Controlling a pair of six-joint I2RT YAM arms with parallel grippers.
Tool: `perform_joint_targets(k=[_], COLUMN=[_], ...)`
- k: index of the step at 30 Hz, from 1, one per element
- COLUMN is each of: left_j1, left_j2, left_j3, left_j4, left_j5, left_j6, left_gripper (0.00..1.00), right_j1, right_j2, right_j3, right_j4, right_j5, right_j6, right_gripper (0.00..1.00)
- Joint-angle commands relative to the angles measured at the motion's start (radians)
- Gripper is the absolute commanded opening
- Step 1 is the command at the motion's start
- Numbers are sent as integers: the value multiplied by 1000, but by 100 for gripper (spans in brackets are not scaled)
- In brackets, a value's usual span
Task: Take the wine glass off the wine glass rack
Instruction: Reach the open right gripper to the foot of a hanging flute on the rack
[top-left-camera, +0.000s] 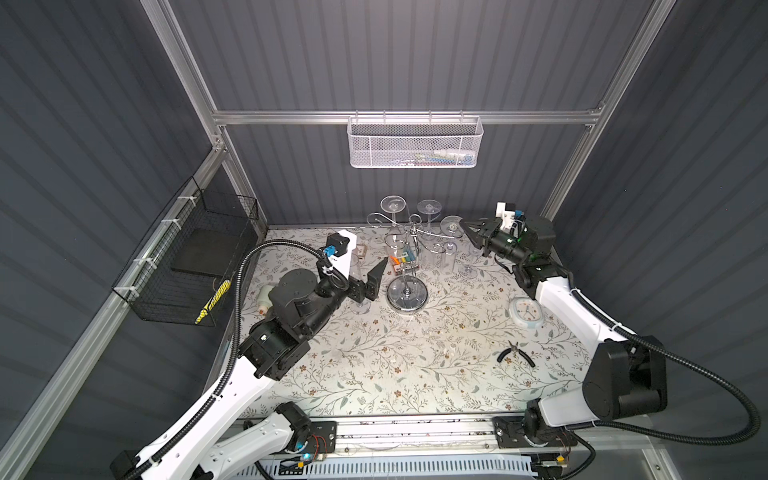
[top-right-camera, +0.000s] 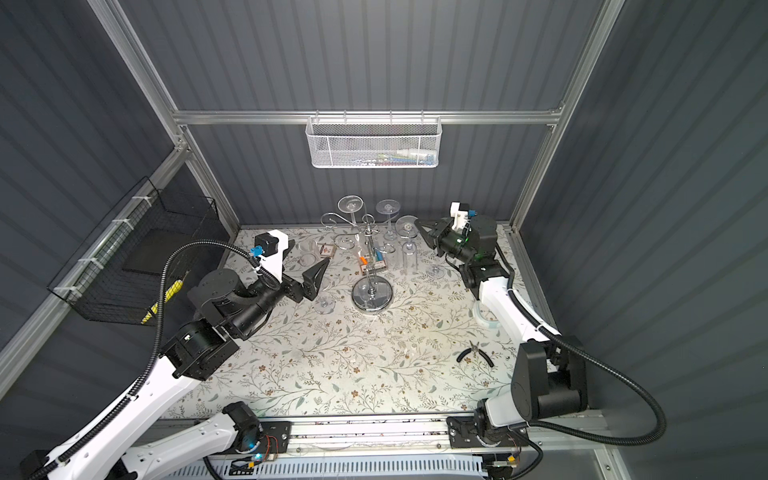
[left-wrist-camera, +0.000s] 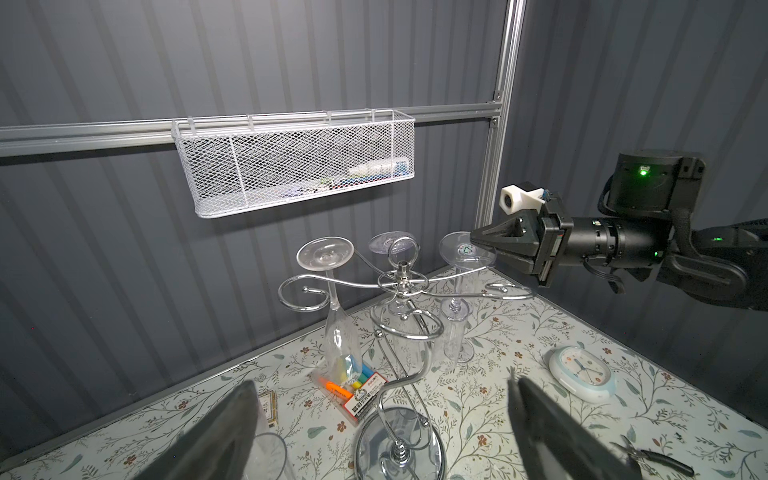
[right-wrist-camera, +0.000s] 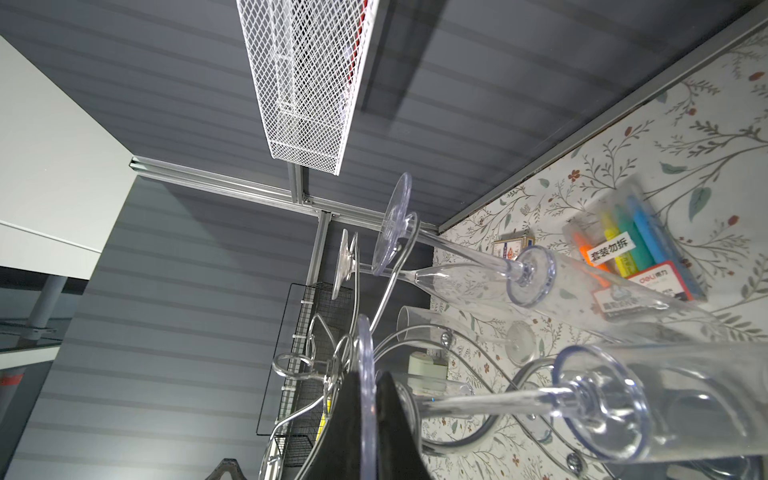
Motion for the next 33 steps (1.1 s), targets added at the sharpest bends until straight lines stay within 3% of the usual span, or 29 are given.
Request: perform_joint_targets(k=[1, 15, 33], left_j1=[-7, -7, -7], left_j2=[-8, 0, -5], left_j3=[3, 18, 12], left_j4=[-6, -2, 0], left_j5=[4, 17, 12], left_j6=[-14, -26, -26], left_gripper=[95, 95, 95], right_j1=[1, -17, -46], right_j2=[16, 32, -29], right_j3=[-16, -56, -85], right_j4=[44, 307, 311], right_j5=[-18, -36, -30], right_j6=[37, 265, 296], right_gripper=[0, 0, 0])
